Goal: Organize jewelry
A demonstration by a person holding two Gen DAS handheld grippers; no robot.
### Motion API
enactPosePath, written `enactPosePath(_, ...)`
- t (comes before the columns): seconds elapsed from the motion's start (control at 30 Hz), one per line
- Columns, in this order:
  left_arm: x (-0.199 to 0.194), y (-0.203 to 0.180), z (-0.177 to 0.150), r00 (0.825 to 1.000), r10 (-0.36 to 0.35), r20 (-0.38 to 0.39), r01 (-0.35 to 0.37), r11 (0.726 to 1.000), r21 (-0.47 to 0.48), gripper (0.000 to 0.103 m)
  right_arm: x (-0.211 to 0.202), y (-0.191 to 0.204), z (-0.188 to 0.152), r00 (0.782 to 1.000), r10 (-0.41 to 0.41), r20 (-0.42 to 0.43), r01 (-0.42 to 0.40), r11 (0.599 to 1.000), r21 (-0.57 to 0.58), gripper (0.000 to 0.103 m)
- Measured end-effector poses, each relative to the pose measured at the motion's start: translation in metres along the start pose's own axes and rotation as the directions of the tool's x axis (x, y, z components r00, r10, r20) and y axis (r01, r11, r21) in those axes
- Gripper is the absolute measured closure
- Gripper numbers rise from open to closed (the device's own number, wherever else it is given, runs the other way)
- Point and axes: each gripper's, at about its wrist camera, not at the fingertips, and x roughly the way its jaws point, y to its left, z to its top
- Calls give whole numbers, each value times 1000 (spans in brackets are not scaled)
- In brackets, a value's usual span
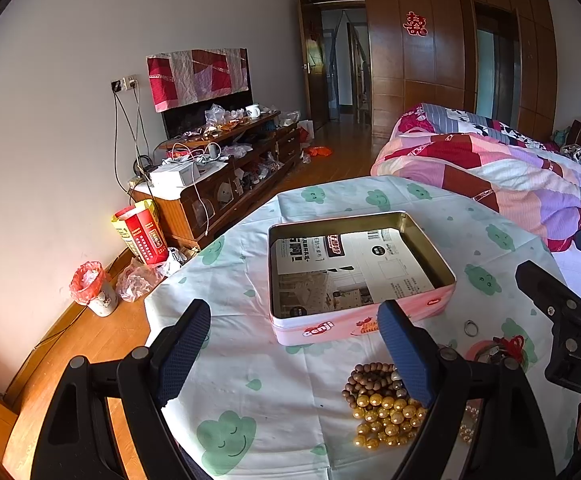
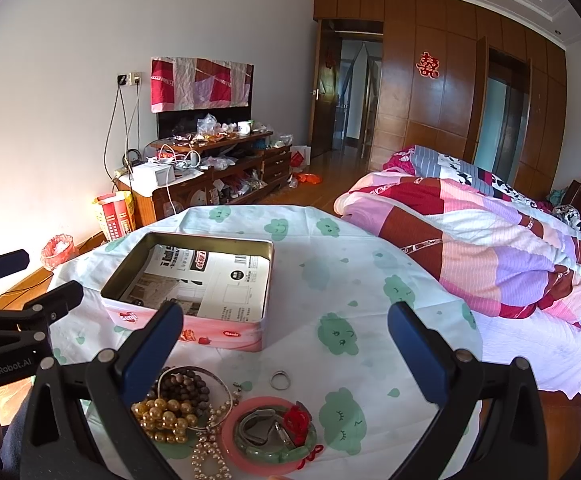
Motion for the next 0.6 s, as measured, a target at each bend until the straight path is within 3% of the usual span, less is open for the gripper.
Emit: enactPosePath(0.6,6,-2,-4,1000,0,-9,0,1000,4,17,1,1,-1,1000,2,-2,-2,1000,1,0)
